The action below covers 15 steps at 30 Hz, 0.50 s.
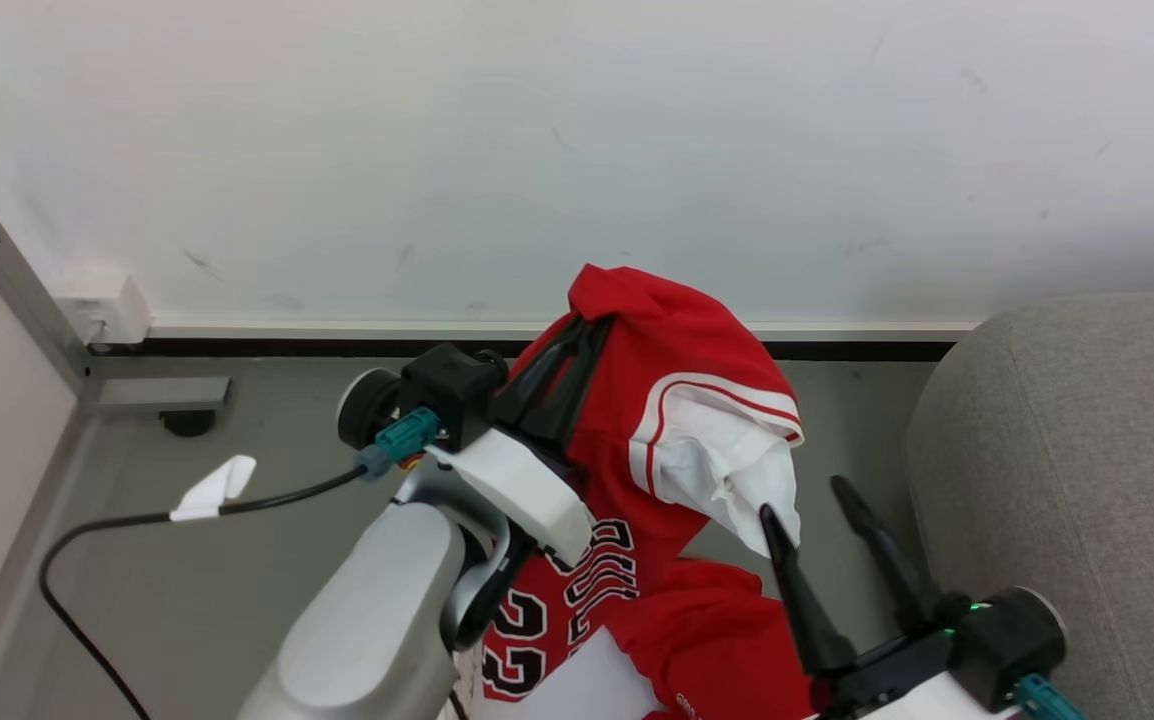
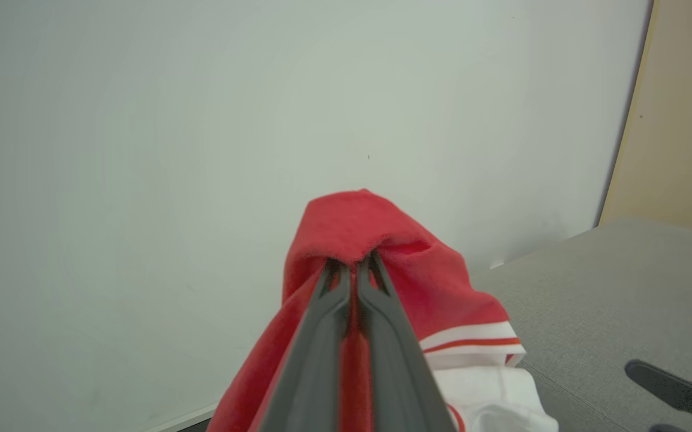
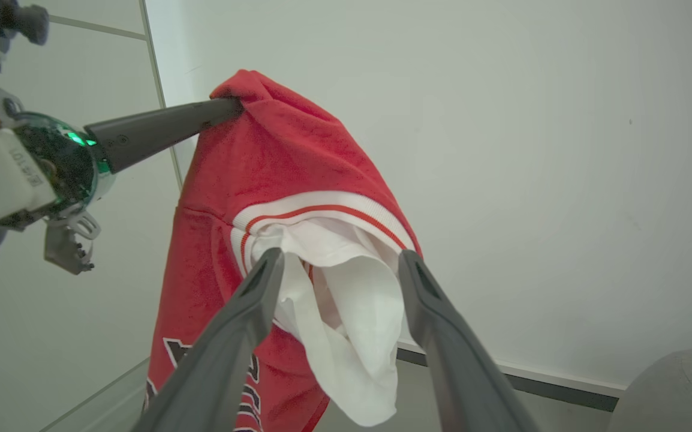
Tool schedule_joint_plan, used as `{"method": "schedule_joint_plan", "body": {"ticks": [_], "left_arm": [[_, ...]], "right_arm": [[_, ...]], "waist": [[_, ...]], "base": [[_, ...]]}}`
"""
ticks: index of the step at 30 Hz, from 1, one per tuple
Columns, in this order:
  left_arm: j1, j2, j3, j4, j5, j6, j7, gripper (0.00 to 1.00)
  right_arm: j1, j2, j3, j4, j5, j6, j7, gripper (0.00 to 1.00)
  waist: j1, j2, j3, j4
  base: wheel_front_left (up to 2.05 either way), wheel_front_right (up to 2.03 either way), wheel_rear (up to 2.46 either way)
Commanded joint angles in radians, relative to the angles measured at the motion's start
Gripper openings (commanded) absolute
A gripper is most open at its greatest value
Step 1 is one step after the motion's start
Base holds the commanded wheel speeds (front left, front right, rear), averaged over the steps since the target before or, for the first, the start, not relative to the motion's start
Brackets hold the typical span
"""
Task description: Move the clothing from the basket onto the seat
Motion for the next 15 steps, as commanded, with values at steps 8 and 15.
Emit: {"method": "schedule_joint_plan", "body": {"ticks": [8,15], "left_arm": [[0.029,-0.012,-0.046,-0.011,-0.03,-0.006,0.007,0.0],[0.043,-0.023,-0.111,-0.035,-0.048,-0.011,0.008,0.0]], "right_arm": [[-0.078,-0.008,0.102,0.157,0.031,-0.002,0.001,1.0],[-0.145,-0.003,0.144,0.306,0.063,-0.002,0.001,1.0]], "waist": [[0.0001,-0.0001,-0.001,0.021],[0.0001,-0.0001,-0.004,0.069]], "base": [[0.0,0.0,0.0],[0.0,0.0,0.0]]}}
